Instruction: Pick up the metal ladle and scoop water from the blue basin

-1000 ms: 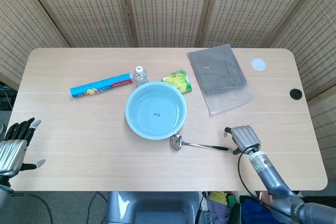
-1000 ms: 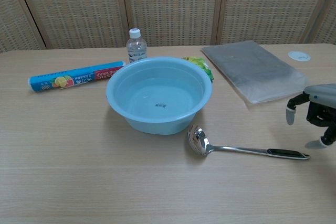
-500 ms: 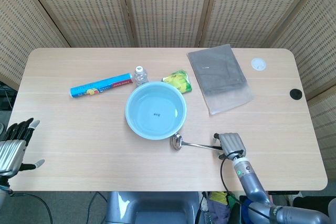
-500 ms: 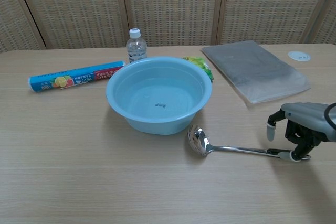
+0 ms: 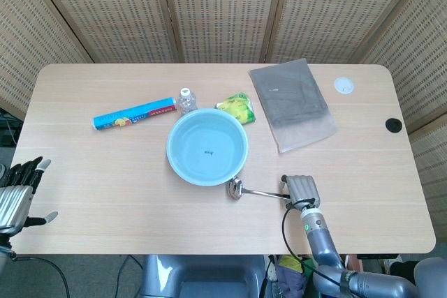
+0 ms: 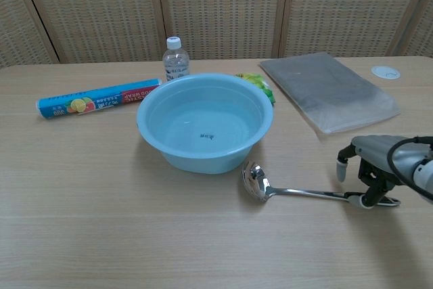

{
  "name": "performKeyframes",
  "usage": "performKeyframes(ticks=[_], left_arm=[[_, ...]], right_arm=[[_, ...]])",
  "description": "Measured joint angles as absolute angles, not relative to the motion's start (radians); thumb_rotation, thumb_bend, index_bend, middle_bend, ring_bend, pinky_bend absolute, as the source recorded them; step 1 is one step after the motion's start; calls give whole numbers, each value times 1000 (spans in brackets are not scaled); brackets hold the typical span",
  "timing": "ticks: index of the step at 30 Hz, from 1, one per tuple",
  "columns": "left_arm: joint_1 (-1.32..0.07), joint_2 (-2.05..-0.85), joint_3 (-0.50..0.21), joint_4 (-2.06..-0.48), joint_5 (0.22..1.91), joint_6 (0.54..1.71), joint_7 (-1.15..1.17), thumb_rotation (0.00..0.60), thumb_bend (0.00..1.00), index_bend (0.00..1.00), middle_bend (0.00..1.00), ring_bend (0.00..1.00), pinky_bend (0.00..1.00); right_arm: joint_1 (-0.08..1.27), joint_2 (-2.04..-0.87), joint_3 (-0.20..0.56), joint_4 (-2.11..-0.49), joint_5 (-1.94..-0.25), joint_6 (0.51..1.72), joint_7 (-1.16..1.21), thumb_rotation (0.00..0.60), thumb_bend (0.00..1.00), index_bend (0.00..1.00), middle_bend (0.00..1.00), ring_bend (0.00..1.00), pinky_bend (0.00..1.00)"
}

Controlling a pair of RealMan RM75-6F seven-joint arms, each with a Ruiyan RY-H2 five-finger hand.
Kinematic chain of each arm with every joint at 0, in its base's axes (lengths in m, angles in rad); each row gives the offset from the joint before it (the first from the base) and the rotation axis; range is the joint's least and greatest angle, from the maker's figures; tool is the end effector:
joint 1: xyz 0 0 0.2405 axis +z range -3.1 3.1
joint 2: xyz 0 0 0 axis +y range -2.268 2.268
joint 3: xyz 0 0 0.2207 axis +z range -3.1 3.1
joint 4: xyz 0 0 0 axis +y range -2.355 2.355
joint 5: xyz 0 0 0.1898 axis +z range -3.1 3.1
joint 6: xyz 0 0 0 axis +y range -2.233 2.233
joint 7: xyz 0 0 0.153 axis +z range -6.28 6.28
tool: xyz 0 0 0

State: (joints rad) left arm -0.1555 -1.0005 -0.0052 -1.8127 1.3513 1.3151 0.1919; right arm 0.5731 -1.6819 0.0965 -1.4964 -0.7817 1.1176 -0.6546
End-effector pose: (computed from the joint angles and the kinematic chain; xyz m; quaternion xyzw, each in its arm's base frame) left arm -0.2635 0.1888 0.1544 -0.6336 -0.4268 -0.2877 0.5776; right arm -0.1940 -0.2685 -0.0337 0.6900 -0.4725 0.2229 0.5011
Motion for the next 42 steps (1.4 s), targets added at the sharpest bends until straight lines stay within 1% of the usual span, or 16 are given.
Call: performKeyframes(ticks=[17,33,40,42], left_arm=[[-192,-1016,-8,-1836,1362,1270,236,600,0,0,0,0,0],[-172,-1021,2,-1827,1360,1302,243,600,0,0,0,0,0],[-172,-1022,0,-1824,1356,1301,241,600,0,0,0,0,0],[-172,-1021,0,-1825,1357,1302,240,600,0,0,0,0,0]], right_arm=[[530,-1703,95,-1462,-777,1155,-636,600,314,427,932,911,1000],[515,-1738,89,-1429,-802,1146,-645,600,314,442,932,911,1000],[513,-1748,94,-1414,-799,1138,-654,600,322,515,932,911,1000],[513,-1747,95,-1413,-796,1132,-656,600,351,558,932,911,1000]])
